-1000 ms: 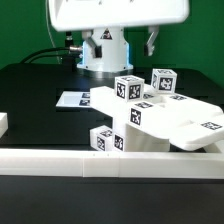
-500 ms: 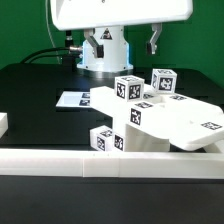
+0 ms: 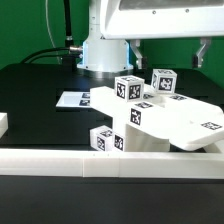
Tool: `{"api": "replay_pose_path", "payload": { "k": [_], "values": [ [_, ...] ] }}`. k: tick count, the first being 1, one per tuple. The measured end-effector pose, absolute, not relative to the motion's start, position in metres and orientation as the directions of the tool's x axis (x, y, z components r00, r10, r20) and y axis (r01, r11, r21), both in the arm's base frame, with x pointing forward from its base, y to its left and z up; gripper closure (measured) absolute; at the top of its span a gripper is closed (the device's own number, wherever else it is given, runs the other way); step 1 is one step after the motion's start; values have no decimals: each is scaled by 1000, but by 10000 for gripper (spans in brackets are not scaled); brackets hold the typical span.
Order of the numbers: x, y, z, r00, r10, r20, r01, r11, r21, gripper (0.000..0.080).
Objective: Assemble chair
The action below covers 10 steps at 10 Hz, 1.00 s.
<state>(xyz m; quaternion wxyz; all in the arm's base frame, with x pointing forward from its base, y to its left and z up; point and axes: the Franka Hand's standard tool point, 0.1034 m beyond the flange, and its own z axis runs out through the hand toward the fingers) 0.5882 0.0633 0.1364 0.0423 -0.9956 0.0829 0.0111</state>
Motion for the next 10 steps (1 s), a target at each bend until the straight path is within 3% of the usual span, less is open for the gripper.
{"api": "replay_pose_path", "payload": {
  "k": [9, 10],
  "values": [
    [597, 53, 120, 994, -111, -8, -111, -991, -79, 150],
    [597, 54, 120, 994, -110, -8, -111, -991, -79, 240]
  ]
}}
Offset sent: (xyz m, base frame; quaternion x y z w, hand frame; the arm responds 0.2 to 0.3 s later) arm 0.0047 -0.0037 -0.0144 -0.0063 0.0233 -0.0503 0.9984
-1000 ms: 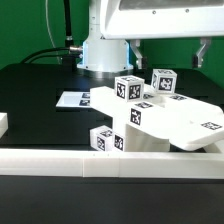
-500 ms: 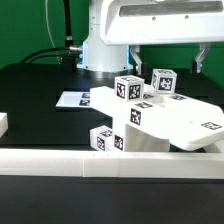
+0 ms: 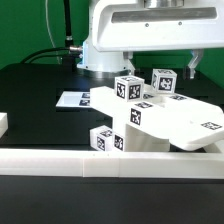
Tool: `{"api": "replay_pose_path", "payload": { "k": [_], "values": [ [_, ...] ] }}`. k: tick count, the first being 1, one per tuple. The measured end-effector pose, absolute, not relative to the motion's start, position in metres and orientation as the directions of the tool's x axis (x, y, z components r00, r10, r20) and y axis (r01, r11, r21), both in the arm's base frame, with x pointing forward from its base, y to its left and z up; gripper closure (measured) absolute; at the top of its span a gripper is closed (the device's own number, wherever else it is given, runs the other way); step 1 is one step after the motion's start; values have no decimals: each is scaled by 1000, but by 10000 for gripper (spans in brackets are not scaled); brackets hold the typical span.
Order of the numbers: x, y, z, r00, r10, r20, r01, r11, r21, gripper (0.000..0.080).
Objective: Assemble chair
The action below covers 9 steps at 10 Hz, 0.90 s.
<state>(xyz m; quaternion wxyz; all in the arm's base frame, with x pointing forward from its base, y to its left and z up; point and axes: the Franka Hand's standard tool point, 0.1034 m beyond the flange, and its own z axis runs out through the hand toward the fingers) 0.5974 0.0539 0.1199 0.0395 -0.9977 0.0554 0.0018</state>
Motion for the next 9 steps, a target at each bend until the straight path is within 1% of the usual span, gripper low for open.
{"api": "replay_pose_path", "payload": {
  "k": [1, 2, 3, 6, 7, 8, 9],
  "values": [
    [597, 54, 120, 994, -110, -8, -111, -991, -79, 240],
    [597, 54, 120, 994, -110, -8, -111, -991, -79, 441],
    [598, 54, 120, 994, -112, -8, -112, -991, -79, 517],
    [597, 55, 120, 986, -165, -12, -166, -983, -79, 517],
    [596, 58, 120, 956, -293, -23, -294, -953, -78, 517],
    [595, 61, 120, 929, -368, -31, -370, -926, -77, 517],
    [595, 62, 119, 870, -491, -47, -493, -866, -83, 517]
  ]
}}
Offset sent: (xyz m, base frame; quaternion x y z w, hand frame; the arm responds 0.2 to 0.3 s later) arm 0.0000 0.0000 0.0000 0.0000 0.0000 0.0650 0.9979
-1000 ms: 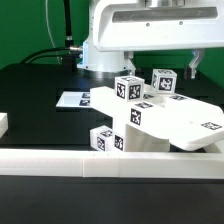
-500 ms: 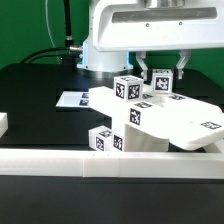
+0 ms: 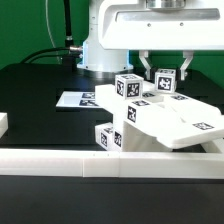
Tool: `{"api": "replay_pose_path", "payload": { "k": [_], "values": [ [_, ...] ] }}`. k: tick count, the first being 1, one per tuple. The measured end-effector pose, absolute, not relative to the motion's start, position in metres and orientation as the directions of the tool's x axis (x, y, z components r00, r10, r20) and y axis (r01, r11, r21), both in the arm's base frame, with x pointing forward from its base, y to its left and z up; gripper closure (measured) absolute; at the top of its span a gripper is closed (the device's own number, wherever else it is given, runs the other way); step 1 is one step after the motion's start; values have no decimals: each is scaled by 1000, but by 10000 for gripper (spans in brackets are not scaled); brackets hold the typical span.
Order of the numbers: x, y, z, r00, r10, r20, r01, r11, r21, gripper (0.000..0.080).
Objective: Assemble chair
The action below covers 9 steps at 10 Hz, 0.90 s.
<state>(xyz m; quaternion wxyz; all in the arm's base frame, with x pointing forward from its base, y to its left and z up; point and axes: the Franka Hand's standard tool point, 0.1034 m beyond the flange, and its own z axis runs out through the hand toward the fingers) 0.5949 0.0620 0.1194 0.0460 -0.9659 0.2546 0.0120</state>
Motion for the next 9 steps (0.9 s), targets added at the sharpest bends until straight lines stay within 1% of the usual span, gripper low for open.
{"api": "replay_pose_path", "payload": {
  "k": [3, 4, 6, 7, 8, 9],
  "values": [
    [596, 65, 119, 697, -713, -76, -717, -692, -89, 515],
    [596, 68, 119, 646, -759, -80, -763, -641, -87, 515],
    [596, 69, 119, 608, -789, -89, -794, -602, -87, 515],
    [596, 70, 120, 648, -757, -86, -761, -642, -91, 357],
    [598, 75, 121, 677, -731, -83, -735, -670, -98, 230],
    [598, 80, 122, 718, -691, -77, -696, -711, -105, 230]
  ]
}}
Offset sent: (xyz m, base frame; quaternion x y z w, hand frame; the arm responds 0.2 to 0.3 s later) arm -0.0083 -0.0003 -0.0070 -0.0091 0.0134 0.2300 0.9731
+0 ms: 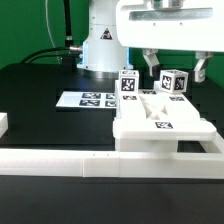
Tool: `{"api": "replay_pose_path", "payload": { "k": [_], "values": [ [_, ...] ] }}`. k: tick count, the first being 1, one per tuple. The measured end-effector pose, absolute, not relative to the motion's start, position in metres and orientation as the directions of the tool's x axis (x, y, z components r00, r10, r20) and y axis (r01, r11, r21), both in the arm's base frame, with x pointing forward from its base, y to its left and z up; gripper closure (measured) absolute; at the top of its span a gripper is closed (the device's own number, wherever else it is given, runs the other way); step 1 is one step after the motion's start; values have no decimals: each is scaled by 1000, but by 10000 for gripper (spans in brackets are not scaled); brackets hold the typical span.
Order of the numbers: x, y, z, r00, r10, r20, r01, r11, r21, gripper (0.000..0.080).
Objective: Assemble chair
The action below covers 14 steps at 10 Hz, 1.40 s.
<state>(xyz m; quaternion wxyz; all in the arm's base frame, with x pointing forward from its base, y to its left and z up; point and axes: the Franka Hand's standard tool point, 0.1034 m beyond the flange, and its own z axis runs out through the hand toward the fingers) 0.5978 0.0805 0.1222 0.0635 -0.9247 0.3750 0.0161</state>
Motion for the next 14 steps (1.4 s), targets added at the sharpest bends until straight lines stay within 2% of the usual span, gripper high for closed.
{"api": "replay_pose_path", "payload": {
  "k": [1, 5, 6, 7, 11, 14],
  "values": [
    [598, 84, 122, 797, -600, -62, -603, -789, -119, 166],
    [598, 83, 121, 938, -345, -20, -344, -930, -132, 151],
    [598, 82, 121, 959, -283, -10, -282, -951, -127, 151],
    [598, 80, 120, 993, -119, 18, -117, -988, -99, 151],
    [598, 76, 119, 967, 248, 53, 251, -965, -73, 151],
    [597, 75, 118, 945, 321, 61, 325, -943, -68, 160]
  ]
}}
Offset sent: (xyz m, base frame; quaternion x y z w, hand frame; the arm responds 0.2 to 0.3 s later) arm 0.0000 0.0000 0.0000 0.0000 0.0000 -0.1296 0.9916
